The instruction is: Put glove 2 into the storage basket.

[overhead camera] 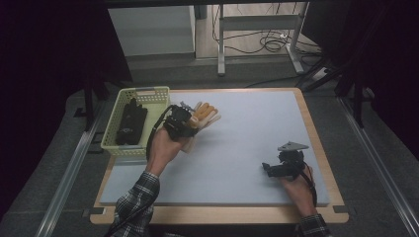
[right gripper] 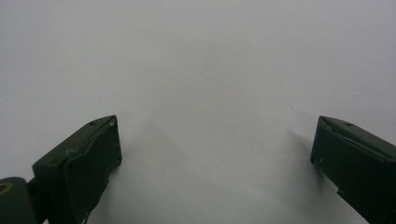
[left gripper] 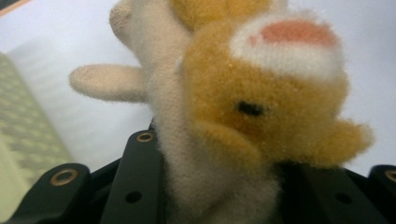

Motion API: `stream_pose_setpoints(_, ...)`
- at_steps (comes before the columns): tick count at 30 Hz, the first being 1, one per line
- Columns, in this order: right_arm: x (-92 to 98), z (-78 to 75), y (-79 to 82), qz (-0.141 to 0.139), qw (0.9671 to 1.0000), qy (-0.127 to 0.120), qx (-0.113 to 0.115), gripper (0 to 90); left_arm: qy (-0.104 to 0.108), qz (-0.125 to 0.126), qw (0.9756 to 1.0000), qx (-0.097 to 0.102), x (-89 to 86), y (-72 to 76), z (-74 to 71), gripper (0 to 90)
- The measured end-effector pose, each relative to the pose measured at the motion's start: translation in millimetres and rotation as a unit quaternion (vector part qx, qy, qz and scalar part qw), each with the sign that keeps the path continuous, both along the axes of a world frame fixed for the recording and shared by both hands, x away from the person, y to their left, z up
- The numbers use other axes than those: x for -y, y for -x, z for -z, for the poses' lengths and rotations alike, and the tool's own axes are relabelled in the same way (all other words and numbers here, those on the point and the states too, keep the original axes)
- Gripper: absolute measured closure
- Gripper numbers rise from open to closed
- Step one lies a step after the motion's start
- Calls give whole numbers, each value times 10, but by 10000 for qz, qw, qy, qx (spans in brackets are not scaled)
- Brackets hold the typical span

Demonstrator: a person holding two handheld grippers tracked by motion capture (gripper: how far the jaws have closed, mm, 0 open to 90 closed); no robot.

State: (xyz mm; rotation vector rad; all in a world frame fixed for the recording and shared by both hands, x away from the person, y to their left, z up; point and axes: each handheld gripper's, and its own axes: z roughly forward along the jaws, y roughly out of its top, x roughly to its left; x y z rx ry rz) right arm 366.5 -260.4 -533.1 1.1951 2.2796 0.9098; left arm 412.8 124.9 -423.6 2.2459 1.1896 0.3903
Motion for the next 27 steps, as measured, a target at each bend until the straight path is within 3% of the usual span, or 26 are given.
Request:
stream_pose_setpoints(5,0,2,0,0,10000,-7,8,15,21,-214,9998,43,-159,-46,-99,646)
stream_pose_setpoints(11,-1,2,0,0,10000,-9,9,15,102,-635,9978,140,-447,-82,-245,645)
stream_pose_setpoints(16,-1,2,0,0,10000,-10,8,15,105,-1016,9946,205,-745,-107,-331,645)
stream_pose_setpoints(20,-1,2,0,0,10000,-9,9,15,80,-1342,9906,244,-990,-125,-361,644)
stream_pose_setpoints(23,-1,2,0,0,10000,-8,10,15,91,-1597,9868,242,-1168,-145,-347,642)
stream_pose_setpoints(27,-2,2,0,1,10000,-9,10,15,92,-1784,9837,187,-1305,-202,-260,639)
